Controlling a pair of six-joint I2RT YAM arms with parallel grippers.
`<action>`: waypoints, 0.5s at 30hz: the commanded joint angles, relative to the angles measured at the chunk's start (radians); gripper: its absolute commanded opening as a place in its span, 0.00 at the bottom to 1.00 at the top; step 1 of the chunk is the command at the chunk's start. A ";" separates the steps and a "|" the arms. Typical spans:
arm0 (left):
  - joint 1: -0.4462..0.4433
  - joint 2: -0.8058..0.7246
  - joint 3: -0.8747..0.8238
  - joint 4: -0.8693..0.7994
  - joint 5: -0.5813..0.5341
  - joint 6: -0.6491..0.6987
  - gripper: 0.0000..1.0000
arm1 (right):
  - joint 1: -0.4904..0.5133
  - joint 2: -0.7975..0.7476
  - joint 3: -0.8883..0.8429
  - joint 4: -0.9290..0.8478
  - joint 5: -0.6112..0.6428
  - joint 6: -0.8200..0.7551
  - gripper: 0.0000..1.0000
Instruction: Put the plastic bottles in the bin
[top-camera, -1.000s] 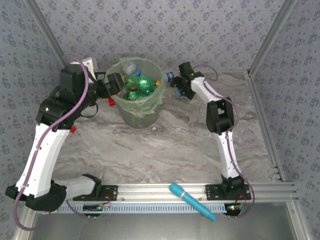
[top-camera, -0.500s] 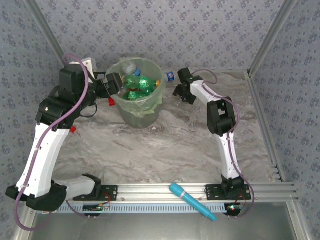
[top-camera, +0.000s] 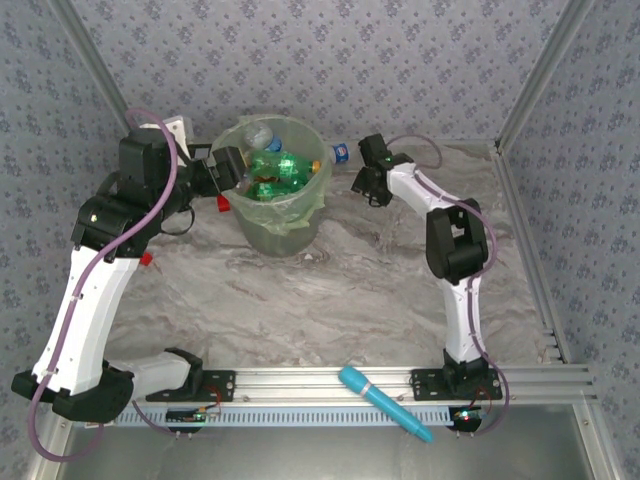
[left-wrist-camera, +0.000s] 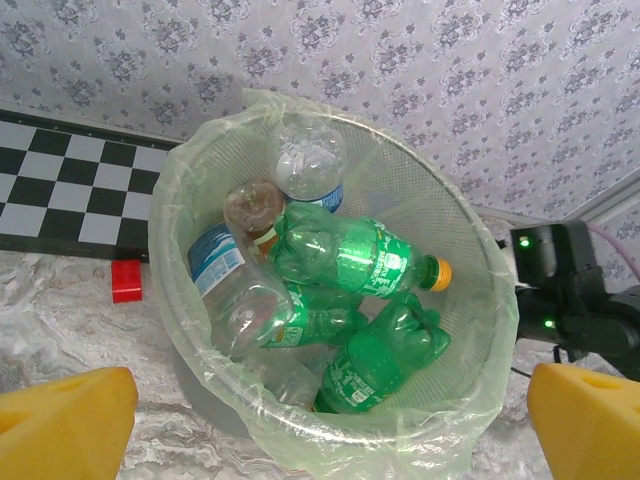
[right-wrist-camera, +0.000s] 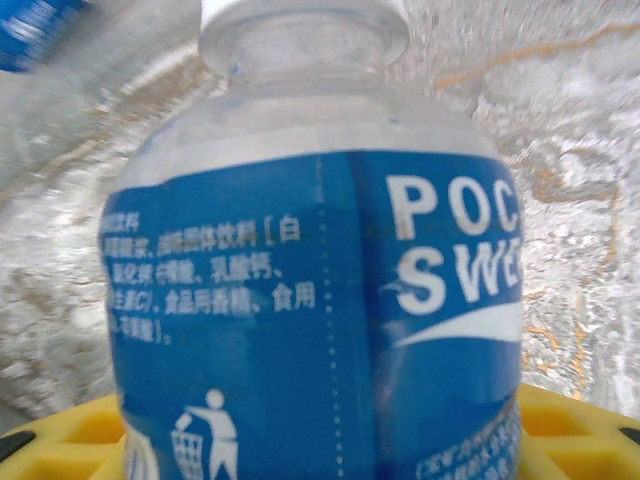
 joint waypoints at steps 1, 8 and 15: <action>0.007 -0.025 -0.004 0.019 0.020 0.022 1.00 | 0.005 -0.117 -0.042 0.013 0.044 -0.032 0.57; 0.009 -0.031 -0.019 0.037 0.047 0.029 1.00 | 0.025 -0.317 -0.126 0.081 0.091 -0.162 0.57; 0.017 -0.029 -0.035 0.049 0.076 0.051 1.00 | 0.097 -0.482 -0.133 0.157 0.135 -0.395 0.57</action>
